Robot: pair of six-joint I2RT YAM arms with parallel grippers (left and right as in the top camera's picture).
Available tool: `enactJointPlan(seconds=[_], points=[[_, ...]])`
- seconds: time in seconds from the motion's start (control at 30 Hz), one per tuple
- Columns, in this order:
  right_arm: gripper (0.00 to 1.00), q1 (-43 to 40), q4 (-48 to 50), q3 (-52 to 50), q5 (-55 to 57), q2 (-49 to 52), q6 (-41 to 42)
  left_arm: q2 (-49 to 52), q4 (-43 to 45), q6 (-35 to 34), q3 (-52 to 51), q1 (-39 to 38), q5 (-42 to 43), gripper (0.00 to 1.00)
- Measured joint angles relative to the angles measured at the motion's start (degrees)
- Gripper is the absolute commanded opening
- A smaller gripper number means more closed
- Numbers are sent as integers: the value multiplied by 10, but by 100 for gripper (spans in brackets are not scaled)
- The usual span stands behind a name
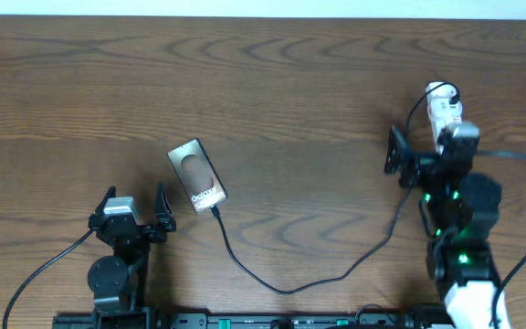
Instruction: Plug charger to phone and switch on socket
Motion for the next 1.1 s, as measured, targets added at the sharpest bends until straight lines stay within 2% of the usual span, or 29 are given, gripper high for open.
enactJointPlan(seconds=[0.2, 0.5, 0.87, 1.1], points=[[99, 0, 24, -108, 18, -106, 0, 0, 0, 0, 0, 0, 0, 90], [99, 0, 26, -209, 49, -270, 0, 0, 0, 0, 0, 0, 0, 90], [99, 0, -161, -226, 89, -432, -3, 0, 0, 0, 0, 0, 0, 90], [99, 0, -167, -227, 101, -471, -59, 0, 0, 0, 0, 0, 0, 90]])
